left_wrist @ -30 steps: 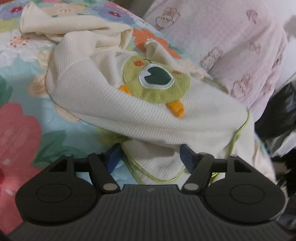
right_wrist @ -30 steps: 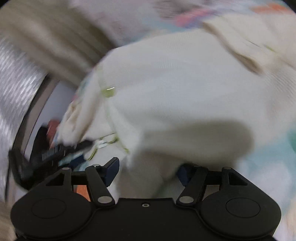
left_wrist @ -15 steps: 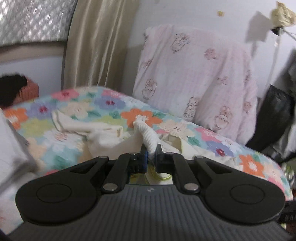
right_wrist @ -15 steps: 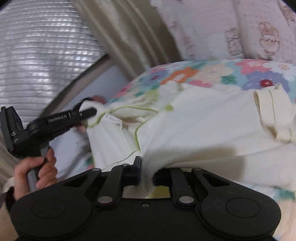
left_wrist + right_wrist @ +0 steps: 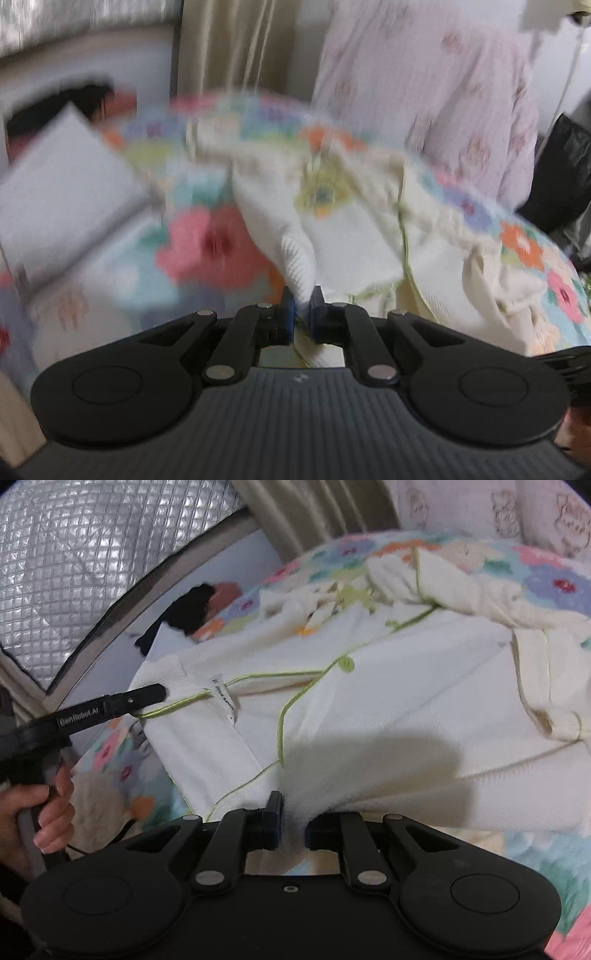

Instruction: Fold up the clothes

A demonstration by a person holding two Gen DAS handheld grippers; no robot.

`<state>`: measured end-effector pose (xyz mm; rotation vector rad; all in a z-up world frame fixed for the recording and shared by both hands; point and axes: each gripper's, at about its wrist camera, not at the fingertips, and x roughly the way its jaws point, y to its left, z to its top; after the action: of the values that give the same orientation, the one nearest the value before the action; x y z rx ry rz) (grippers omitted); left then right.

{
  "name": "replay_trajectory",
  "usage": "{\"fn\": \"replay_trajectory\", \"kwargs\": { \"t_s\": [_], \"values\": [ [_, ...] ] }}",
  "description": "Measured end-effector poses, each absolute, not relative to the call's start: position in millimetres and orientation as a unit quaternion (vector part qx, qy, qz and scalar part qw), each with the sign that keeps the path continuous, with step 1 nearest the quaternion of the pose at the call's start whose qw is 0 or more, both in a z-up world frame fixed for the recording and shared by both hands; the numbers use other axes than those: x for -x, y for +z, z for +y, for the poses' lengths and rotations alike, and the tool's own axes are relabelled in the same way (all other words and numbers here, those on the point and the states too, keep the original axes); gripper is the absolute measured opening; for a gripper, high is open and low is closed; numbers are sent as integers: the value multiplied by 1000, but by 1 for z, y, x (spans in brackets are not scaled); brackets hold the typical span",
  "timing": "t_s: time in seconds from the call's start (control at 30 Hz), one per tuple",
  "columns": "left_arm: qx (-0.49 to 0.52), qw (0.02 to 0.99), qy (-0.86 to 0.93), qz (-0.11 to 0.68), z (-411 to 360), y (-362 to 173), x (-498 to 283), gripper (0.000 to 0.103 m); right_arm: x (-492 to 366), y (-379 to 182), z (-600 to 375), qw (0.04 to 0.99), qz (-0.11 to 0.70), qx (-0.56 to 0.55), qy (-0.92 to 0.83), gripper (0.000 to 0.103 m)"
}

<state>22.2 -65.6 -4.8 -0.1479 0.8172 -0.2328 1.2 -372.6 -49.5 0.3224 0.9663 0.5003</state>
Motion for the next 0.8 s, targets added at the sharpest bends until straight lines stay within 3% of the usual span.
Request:
{"fn": "replay_trajectory", "kwargs": {
  "t_s": [0.2,0.33,0.57,0.63,0.8],
  "values": [
    [25,868,-91,488,-76,-72,-33,9,-24,-98,-350,801,558,-79,202,27],
    [19,852,-112,511,-76,-73,-34,15,-15,-78,-356,813,537,-49,218,39],
    [67,879,-177,438,-41,-14,-52,26,-12,-12,-399,869,439,-41,222,42],
    [61,889,-191,411,-44,3,-69,34,-37,4,-424,884,414,-67,207,44],
    [49,901,-216,373,-68,25,-133,43,-130,17,-464,905,393,-99,131,47]
  ]
}}
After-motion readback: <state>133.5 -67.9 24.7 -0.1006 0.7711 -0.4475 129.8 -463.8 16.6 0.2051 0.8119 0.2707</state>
